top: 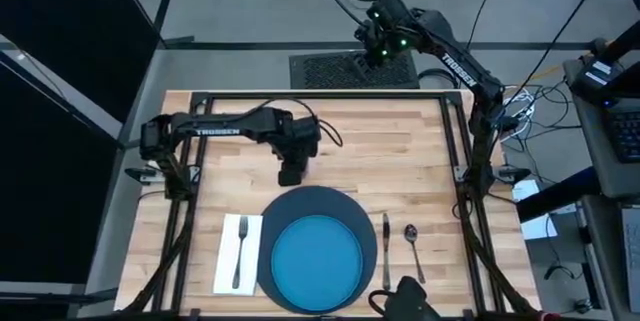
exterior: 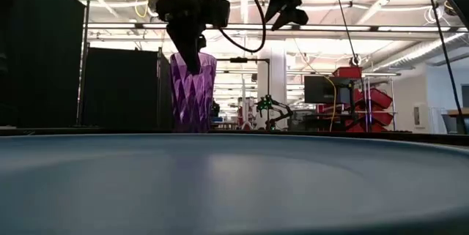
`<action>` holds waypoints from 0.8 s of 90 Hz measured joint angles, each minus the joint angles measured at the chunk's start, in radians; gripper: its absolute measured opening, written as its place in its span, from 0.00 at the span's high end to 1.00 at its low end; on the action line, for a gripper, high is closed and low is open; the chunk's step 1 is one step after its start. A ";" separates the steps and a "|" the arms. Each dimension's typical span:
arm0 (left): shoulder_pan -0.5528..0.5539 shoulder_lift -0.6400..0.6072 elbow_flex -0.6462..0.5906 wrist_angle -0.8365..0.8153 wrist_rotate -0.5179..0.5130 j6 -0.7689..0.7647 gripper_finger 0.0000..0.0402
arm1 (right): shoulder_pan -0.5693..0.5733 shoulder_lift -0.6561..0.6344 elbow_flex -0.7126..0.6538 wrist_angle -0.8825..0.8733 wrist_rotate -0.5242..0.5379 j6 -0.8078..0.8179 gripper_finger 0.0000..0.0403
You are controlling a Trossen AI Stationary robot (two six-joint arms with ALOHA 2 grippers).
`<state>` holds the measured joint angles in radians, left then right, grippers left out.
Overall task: Set table place
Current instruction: Put the violet cup on the middle right of the table
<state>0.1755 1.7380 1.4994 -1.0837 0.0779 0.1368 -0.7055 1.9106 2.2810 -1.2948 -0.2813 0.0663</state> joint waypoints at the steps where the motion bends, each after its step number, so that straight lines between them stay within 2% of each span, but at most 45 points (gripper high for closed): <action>1: -0.001 -0.001 0.000 0.000 0.000 0.000 0.73 | 0.000 0.000 0.000 0.000 0.000 0.000 0.55; 17: -0.019 -0.012 0.021 -0.049 0.001 0.000 0.73 | 0.000 0.000 0.000 -0.003 0.000 0.000 0.55; 38: -0.048 -0.015 0.122 -0.137 -0.015 0.016 0.73 | 0.000 0.000 0.000 -0.022 0.000 0.000 0.55; 45: -0.056 -0.015 0.165 -0.172 -0.077 0.034 0.73 | 0.000 0.000 0.000 -0.031 -0.001 0.000 0.55; 61: -0.060 -0.016 0.262 -0.299 -0.313 0.027 0.73 | 0.000 0.000 0.000 -0.059 0.000 -0.009 0.55; 72: -0.048 -0.061 0.283 -0.349 -0.366 0.018 0.73 | 0.004 0.000 0.000 -0.110 -0.004 -0.037 0.55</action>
<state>0.1278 1.6774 1.7824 -1.4330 -0.2884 0.1548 -0.7014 1.9110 2.2810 -1.4048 -0.2852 0.0294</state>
